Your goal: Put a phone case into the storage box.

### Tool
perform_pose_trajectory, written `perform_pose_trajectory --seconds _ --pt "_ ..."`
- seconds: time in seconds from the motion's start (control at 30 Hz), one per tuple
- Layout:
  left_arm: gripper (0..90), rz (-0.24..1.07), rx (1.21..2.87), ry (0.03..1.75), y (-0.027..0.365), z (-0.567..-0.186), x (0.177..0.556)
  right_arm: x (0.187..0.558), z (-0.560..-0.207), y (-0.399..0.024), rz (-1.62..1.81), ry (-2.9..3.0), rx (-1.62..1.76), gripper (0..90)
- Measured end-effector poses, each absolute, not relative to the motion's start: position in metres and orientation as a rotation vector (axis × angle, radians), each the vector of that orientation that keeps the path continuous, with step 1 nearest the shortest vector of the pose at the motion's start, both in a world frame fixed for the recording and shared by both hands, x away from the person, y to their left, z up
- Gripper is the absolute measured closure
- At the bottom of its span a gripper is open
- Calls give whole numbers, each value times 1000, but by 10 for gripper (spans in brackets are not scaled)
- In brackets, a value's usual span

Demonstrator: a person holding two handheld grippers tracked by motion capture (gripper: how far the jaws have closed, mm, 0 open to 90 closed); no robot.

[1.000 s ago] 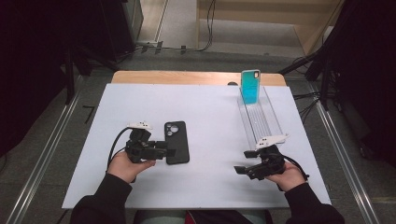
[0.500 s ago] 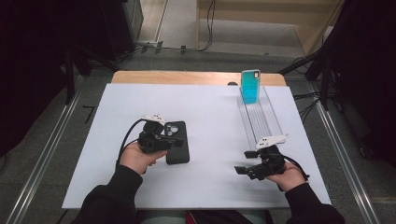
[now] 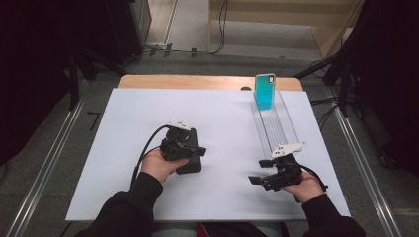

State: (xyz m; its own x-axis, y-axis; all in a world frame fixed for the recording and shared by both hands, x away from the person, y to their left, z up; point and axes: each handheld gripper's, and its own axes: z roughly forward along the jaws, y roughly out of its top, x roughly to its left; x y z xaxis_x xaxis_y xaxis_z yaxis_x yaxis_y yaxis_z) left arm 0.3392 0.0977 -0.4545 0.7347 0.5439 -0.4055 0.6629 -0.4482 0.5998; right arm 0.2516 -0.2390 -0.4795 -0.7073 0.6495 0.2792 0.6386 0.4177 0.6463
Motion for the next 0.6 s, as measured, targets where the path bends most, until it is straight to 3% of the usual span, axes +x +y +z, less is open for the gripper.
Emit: perform_pose_trajectory --seconds 0.6 --pt "900 -199 2255 953 88 -490 341 252 -480 -238 1191 2639 1184 199"
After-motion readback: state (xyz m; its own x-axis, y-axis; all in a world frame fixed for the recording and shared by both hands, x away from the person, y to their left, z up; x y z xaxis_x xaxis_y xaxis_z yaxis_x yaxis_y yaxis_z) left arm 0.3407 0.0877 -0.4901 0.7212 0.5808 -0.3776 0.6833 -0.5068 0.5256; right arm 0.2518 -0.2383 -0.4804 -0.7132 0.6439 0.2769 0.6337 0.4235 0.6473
